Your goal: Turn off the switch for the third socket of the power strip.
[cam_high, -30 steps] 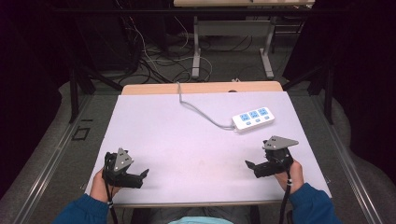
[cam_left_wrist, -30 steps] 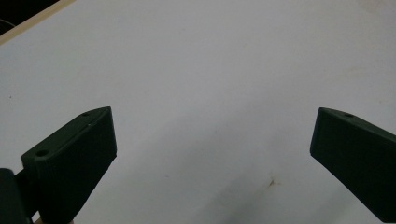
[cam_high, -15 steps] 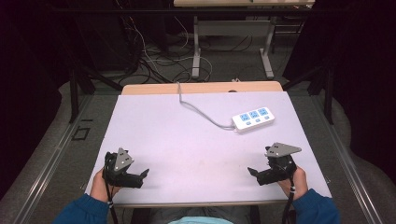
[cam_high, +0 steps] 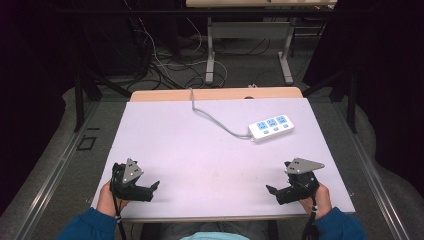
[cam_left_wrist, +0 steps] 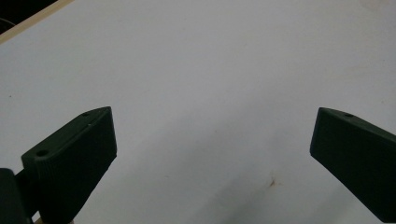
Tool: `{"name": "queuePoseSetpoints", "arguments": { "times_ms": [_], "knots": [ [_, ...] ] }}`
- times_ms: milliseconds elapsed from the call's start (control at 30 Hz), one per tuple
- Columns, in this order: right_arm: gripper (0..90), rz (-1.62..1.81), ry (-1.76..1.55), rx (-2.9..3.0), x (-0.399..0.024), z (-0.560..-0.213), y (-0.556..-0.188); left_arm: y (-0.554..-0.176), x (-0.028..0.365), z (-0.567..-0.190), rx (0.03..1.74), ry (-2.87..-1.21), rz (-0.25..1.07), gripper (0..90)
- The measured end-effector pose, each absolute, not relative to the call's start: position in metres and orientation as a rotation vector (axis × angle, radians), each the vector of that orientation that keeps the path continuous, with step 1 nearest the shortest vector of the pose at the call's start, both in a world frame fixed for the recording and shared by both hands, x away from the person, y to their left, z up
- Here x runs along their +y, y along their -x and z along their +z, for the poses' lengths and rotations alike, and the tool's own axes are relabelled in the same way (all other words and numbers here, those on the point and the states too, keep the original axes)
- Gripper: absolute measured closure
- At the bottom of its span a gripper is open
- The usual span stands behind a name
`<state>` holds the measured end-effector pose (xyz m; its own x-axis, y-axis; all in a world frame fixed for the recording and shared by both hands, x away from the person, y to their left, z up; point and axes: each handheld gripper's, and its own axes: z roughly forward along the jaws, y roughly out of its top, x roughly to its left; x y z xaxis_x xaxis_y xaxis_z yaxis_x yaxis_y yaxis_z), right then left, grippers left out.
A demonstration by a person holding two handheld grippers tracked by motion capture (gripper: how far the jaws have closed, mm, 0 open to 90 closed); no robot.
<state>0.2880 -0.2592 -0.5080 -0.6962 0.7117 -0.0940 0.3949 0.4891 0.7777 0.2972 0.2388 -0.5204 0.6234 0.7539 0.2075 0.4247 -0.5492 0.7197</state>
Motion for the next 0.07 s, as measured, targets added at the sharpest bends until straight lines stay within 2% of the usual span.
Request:
{"name": "queuePoseSetpoints", "arguments": {
  "times_ms": [67],
  "knots": [
    [0.0, 1.072, -0.921, 2.333, -0.2594, -0.5084, -0.2886, -0.2971, 0.2387, -0.5203, 0.919, -2.216, 0.672, 0.4]
  ]
}}
